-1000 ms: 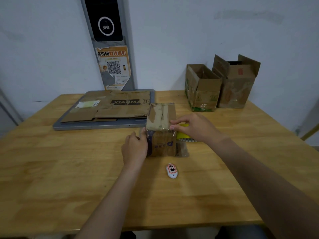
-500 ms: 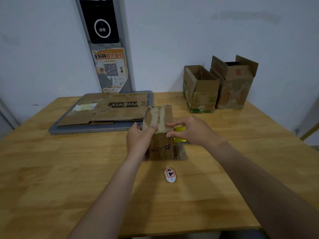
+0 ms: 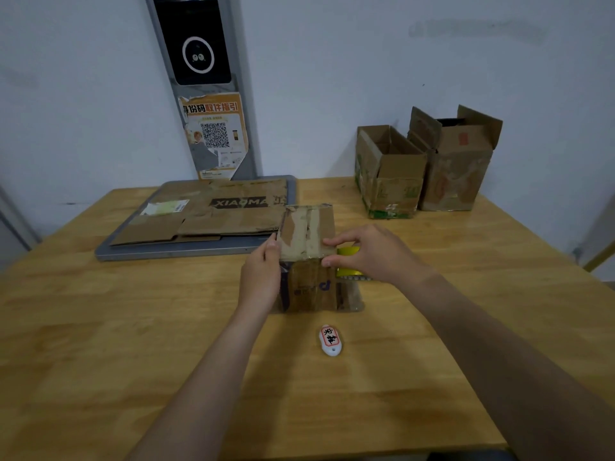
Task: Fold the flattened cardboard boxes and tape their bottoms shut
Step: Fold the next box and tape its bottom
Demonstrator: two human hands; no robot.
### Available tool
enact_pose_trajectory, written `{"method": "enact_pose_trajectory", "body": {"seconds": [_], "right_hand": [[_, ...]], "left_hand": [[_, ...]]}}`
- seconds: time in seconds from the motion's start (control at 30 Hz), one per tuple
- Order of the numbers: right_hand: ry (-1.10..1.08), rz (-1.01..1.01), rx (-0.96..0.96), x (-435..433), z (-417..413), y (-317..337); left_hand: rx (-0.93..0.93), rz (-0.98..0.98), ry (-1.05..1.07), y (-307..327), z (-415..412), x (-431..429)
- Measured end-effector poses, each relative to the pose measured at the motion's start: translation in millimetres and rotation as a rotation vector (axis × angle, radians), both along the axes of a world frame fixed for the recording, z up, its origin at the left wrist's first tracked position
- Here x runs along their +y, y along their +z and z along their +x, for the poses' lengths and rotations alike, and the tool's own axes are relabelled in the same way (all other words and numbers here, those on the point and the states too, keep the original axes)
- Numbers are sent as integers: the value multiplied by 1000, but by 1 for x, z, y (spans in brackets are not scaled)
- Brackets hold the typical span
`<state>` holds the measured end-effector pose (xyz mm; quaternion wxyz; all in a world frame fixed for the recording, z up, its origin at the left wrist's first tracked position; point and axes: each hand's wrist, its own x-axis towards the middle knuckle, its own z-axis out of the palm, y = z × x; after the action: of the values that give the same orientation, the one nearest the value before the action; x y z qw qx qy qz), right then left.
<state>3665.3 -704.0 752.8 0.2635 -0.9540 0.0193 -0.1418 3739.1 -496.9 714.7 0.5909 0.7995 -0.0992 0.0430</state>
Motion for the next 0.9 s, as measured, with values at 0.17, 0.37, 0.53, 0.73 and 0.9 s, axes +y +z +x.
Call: {"method": "enact_pose_trajectory", "body": {"seconds": [0.17, 0.37, 0.53, 0.73, 0.9], "right_hand": [[9, 8, 0, 1, 0, 0], [-2, -4, -1, 0, 1, -1], [11, -64, 28, -2, -1, 2], [-76, -97, 26, 10, 8, -1], [-44, -44, 31, 9, 17, -2]], "left_hand": [[-290, 542, 65, 7, -5, -8], [-187, 740, 75, 25, -8, -29], [-60, 480, 11, 22, -5, -28], [-95, 464, 30, 20, -5, -29], [-90, 401, 25, 16, -2, -22]]}}
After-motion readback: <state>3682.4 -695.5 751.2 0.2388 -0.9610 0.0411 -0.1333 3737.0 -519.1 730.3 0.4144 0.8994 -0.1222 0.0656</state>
